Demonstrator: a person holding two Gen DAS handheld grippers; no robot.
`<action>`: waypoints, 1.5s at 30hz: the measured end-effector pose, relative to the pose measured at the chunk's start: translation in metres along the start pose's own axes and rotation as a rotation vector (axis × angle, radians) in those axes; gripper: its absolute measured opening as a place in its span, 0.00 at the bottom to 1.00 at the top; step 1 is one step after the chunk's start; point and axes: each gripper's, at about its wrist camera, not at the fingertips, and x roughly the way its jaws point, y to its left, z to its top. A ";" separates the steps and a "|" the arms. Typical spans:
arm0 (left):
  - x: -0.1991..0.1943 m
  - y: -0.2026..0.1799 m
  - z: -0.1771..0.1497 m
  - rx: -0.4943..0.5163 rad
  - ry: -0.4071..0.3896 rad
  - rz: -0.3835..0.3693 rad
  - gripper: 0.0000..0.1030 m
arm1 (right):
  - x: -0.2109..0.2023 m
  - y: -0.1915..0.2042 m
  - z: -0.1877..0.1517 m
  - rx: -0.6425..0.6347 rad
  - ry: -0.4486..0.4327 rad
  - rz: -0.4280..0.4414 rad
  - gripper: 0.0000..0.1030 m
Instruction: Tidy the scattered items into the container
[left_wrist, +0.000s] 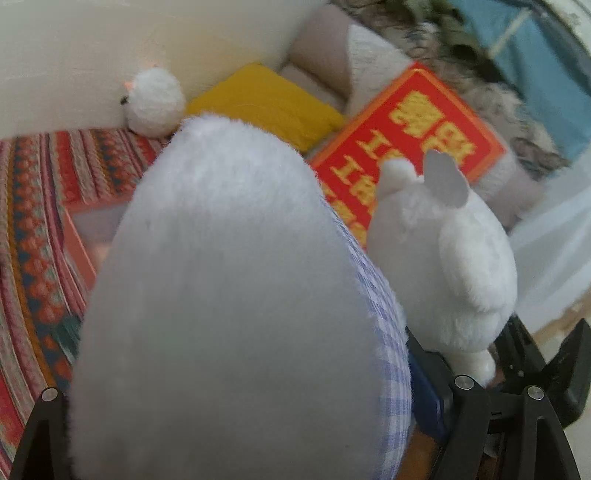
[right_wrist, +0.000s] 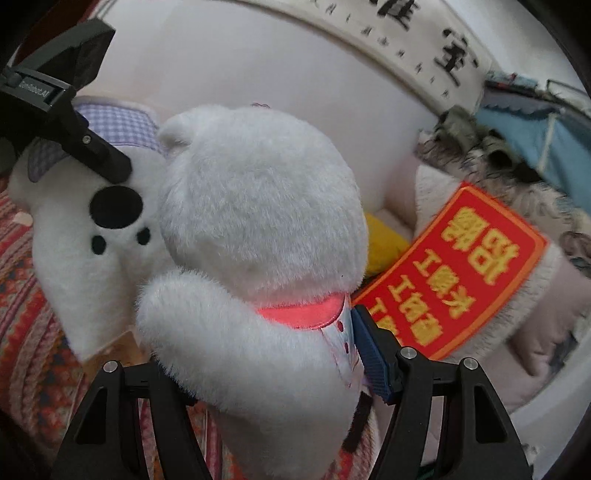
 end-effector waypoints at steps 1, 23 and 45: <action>0.009 0.004 0.003 0.012 0.013 0.031 0.83 | 0.022 -0.006 0.004 0.011 0.015 0.014 0.68; 0.038 0.023 0.025 0.268 -0.024 0.636 0.92 | 0.043 0.088 -0.002 -0.010 -0.022 0.120 1.00; -0.081 -0.123 -0.176 0.436 -0.349 0.753 0.99 | -0.160 0.126 -0.044 0.458 0.087 0.228 1.00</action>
